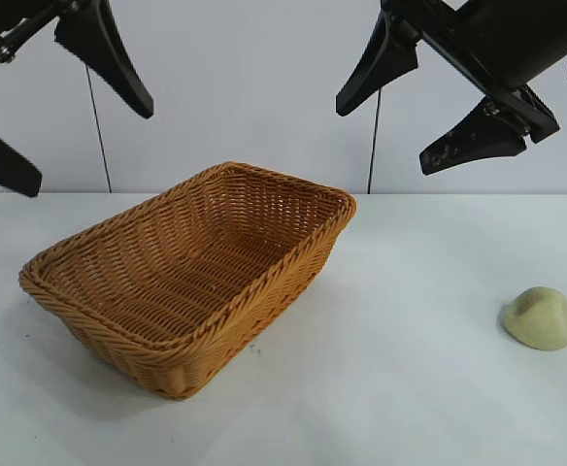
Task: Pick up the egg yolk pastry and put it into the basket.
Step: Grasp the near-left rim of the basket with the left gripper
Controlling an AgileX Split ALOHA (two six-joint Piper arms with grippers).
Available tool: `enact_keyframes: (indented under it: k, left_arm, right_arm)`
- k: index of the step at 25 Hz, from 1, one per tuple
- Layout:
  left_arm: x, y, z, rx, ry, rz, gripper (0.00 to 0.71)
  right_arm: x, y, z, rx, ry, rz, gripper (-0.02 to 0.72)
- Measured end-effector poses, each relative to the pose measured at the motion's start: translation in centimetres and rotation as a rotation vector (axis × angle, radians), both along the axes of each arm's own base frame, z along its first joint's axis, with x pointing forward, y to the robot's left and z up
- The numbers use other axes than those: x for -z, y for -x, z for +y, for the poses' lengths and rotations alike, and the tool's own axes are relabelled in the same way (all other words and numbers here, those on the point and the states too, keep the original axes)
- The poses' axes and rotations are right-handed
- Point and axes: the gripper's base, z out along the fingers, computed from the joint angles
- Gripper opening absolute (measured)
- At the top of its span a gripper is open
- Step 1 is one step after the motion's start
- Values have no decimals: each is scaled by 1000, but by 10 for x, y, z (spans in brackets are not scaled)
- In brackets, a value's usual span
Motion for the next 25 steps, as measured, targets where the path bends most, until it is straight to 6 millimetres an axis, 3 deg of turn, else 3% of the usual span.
enact_keyframes:
  k: [4,13,25]
  left_arm:
    - [15,11,-1,-138,-37,55,664]
    - [44,-6,3,-454,-74,164,664]
    - [121,-40,-12,-540,-103,251,664]
  right_arm:
    - [0,0,0,3,1,-3,670]
    - [0,0,0,4,1,-4,670]
    - [0,0,0,4,1,-4,670]
